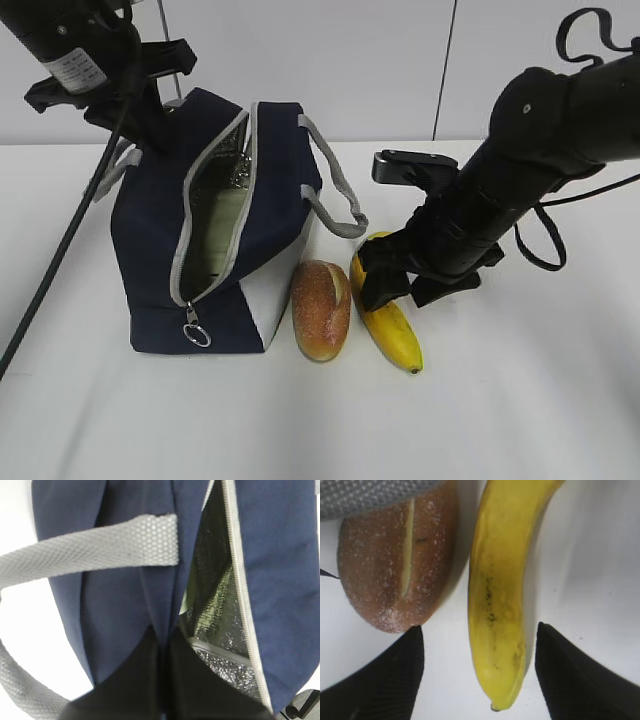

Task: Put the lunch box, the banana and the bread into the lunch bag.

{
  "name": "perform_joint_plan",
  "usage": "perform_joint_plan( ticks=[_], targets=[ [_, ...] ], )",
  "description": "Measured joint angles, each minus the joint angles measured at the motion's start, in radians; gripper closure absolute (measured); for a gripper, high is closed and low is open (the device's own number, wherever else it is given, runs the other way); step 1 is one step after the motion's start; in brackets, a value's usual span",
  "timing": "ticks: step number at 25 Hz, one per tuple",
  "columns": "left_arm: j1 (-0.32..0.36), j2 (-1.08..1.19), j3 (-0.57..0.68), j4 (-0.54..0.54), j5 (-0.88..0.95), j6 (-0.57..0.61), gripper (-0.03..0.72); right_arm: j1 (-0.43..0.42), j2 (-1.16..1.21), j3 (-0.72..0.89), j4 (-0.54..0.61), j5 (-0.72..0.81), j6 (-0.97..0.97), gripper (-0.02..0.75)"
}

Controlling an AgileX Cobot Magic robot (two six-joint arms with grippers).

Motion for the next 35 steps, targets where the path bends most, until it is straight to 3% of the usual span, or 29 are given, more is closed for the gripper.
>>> perform_joint_plan(
  ticks=[25,35],
  targets=[
    [0.000,0.000,0.000,0.000,0.000,0.000,0.688,0.000,0.136,-0.091,0.004,-0.021,-0.063,0.210],
    [0.000,0.000,0.000,0.000,0.000,0.000,0.688,0.000,0.136,-0.091,-0.001,0.004,-0.063,0.413]
  ],
)
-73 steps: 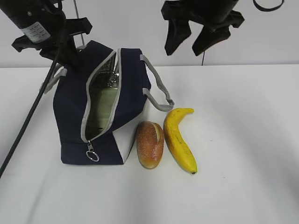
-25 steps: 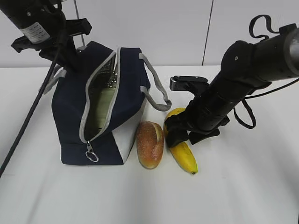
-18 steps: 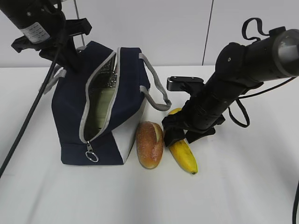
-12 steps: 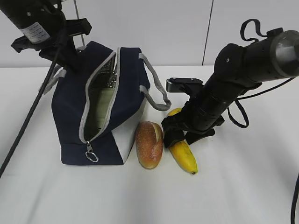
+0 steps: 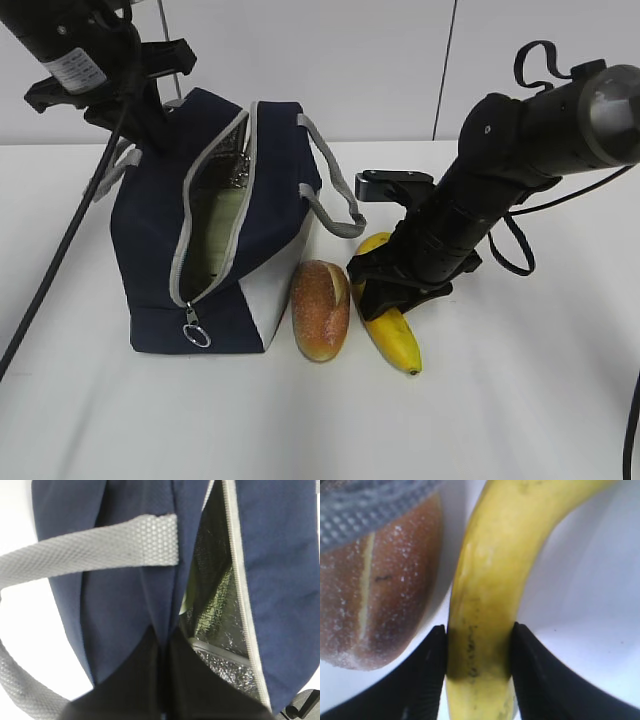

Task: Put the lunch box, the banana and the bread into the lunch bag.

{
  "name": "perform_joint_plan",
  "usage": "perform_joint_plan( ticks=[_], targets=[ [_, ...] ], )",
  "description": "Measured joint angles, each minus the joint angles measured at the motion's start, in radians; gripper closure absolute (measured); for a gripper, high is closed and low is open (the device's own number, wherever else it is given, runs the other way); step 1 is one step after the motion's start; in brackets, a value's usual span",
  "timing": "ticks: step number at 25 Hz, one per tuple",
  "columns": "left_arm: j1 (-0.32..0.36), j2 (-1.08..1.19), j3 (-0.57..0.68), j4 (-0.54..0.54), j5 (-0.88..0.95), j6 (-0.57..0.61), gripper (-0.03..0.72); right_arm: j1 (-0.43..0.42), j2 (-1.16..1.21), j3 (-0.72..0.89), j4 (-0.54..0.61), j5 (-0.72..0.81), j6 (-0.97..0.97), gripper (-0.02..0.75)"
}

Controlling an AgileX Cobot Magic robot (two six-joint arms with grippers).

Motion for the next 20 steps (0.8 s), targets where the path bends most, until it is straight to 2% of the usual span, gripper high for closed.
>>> perform_joint_plan(
  ticks=[7,11,15,18,20],
  targets=[
    [0.000,0.000,0.000,0.000,0.000,0.000,0.688,0.000,0.000,-0.015,-0.027,0.042,0.000,0.440],
    [0.000,0.000,0.000,0.000,0.000,0.000,0.688,0.000,0.000,-0.071,-0.157,0.120,0.070,0.440],
    [0.000,0.000,0.000,0.000,0.000,0.000,0.688,0.000,0.000,-0.150,-0.348,0.221,0.191,0.440],
    [0.000,0.000,0.000,0.000,0.000,0.000,0.688,0.000,-0.020,-0.179,-0.428,0.252,0.244,0.440],
    [0.000,0.000,0.000,0.000,0.000,0.000,0.688,0.000,-0.059,-0.184,-0.443,0.254,0.254,0.440]
  ],
)
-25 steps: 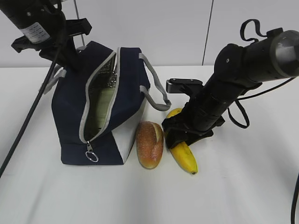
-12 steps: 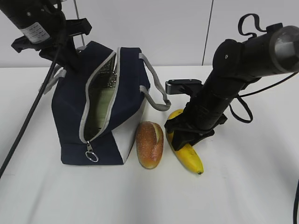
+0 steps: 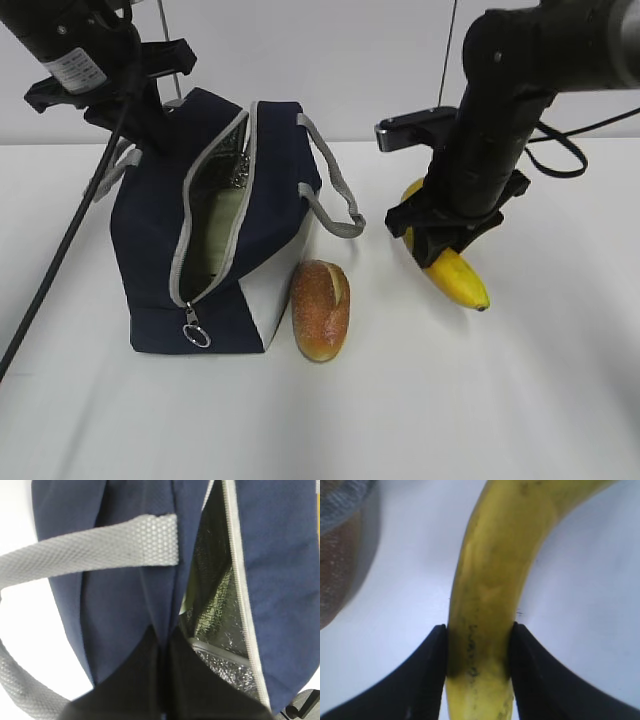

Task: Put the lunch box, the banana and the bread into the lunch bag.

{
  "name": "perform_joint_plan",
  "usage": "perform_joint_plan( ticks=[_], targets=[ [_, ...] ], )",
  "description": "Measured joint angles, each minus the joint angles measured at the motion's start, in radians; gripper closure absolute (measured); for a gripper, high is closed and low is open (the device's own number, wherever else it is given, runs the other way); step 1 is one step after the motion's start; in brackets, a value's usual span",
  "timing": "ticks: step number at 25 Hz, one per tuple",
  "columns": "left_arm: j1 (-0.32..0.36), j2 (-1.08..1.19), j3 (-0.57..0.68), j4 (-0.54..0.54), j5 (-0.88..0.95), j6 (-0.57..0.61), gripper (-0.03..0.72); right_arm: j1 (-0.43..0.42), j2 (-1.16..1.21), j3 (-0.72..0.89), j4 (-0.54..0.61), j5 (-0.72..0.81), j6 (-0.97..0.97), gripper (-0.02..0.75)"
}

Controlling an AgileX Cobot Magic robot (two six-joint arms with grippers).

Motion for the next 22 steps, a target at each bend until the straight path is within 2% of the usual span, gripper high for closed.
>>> perform_joint_plan(
  ticks=[5,9,11,17,20,22],
  targets=[
    [0.000,0.000,0.000,0.000,0.000,0.000,0.688,0.000,-0.125,-0.009,-0.001,0.008,0.004,0.440],
    [0.000,0.000,0.000,0.000,0.000,0.000,0.688,-0.002,-0.229,-0.009,0.099,0.008,-0.055,0.440],
    [0.000,0.000,0.000,0.000,0.000,0.000,0.688,-0.002,-0.265,-0.009,0.236,0.008,-0.132,0.440],
    [0.000,0.000,0.000,0.000,0.000,0.000,0.688,-0.002,-0.266,-0.009,0.791,0.092,-0.496,0.440],
    [0.000,0.000,0.000,0.000,0.000,0.000,0.688,-0.002,-0.231,-0.009,0.959,0.181,-0.614,0.440],
    [0.000,0.000,0.000,0.000,0.000,0.000,0.688,-0.002,-0.200,-0.009,1.023,0.218,-0.662,0.440]
  ],
)
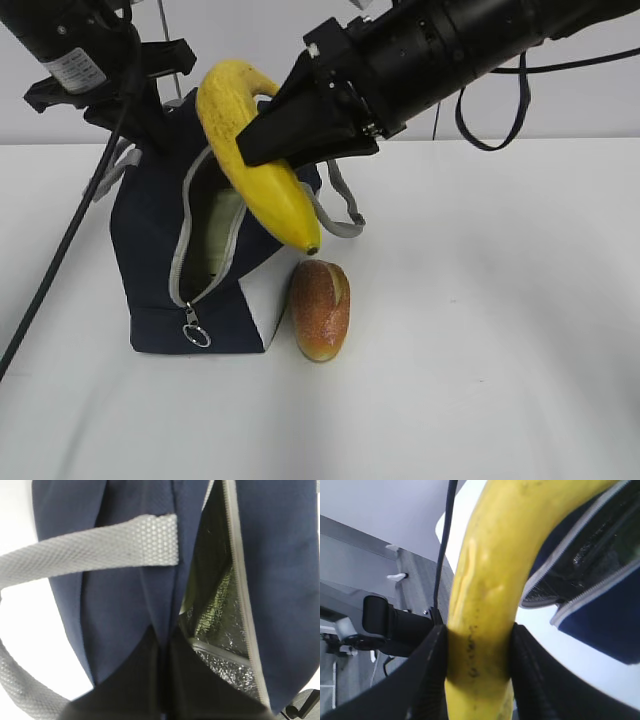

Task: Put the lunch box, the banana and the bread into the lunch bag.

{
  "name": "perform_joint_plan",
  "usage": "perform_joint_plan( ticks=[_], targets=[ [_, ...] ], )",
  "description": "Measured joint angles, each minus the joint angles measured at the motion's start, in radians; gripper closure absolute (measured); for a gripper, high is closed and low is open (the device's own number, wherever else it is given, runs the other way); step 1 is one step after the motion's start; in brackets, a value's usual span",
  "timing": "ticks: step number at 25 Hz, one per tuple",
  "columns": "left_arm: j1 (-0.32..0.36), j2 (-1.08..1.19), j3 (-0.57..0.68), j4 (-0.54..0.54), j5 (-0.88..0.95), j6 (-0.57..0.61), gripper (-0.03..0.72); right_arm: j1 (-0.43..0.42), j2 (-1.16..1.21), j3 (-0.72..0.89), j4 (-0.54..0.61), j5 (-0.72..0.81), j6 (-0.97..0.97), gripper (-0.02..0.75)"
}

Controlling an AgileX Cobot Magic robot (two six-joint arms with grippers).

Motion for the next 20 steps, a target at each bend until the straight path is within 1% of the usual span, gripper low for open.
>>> perform_joint_plan(
  ticks=[3,5,11,20],
  targets=[
    [0.000,0.000,0.000,0.000,0.000,0.000,0.688,0.000,0.046,-0.002,0.091,0.008,-0.040,0.440],
    [0.000,0.000,0.000,0.000,0.000,0.000,0.688,0.000,0.075,-0.005,0.124,0.008,-0.047,0.440],
    [0.000,0.000,0.000,0.000,0.000,0.000,0.688,0.000,0.133,-0.008,0.181,0.008,-0.051,0.440],
    [0.000,0.000,0.000,0.000,0.000,0.000,0.688,0.000,0.188,-0.023,0.215,0.004,-0.055,0.440]
  ],
)
